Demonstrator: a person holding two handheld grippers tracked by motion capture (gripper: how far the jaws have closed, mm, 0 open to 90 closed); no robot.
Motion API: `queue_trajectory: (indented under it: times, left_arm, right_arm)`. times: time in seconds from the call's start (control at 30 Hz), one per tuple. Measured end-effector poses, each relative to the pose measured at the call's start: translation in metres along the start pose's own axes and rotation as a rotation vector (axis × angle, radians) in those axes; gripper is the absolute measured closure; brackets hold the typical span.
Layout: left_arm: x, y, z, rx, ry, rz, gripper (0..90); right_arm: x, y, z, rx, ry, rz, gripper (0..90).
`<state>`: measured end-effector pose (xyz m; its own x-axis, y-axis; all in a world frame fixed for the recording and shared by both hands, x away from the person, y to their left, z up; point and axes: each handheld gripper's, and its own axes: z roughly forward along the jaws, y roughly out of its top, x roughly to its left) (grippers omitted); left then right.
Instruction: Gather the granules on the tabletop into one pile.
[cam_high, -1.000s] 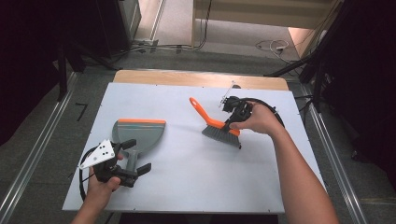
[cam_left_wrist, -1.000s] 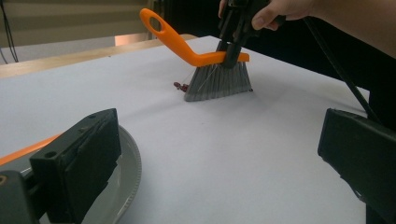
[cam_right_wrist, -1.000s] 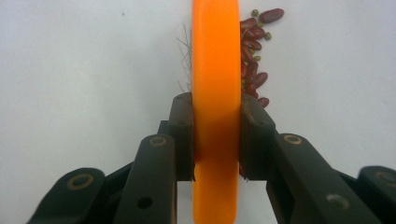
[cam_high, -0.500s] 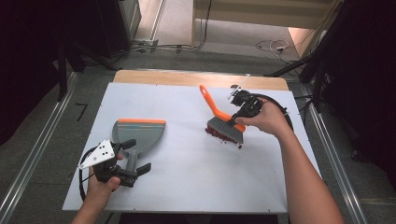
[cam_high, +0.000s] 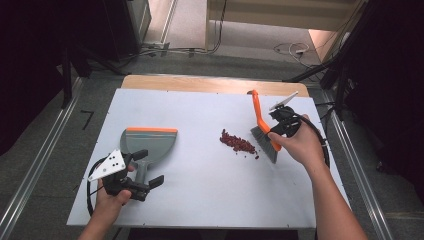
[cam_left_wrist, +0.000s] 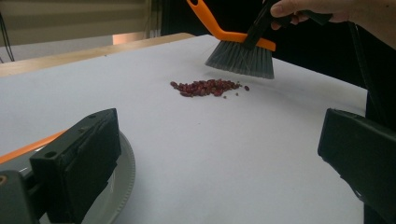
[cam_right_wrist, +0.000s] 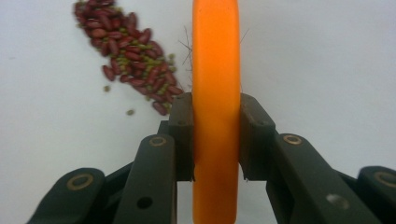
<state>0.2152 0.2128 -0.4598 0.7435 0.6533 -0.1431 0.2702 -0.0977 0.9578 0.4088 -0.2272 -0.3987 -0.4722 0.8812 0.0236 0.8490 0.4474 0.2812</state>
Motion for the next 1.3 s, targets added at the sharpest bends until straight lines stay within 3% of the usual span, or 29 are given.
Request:
queue_trajectory:
  times: [0.13,0.37,0.47,0.7,1.3]
  left_arm:
    - [0.000,0.000,-0.001,0.001,-0.002,0.001,0.0]
    - [0.001,0.000,-0.002,-0.008,0.002,-0.003,0.0]
    - [0.001,0.000,-0.003,-0.005,0.001,0.000,0.0]
    - [0.001,0.001,-0.003,-0.008,0.000,-0.002,0.0]
    - [0.002,0.001,-0.003,-0.008,-0.001,-0.003,0.0]
  right_arm:
    - [0.009,-0.004,0.007,-0.001,-0.101,0.019,68.8]
    - [0.025,-0.007,0.017,-0.038,-0.138,0.087,68.9]
    - [0.035,-0.005,0.020,-0.044,-0.154,0.092,68.9]
    - [0.046,0.005,0.022,-0.044,-0.136,0.106,69.0]
    - [0.065,0.030,0.028,-0.023,-0.108,0.059,68.9]
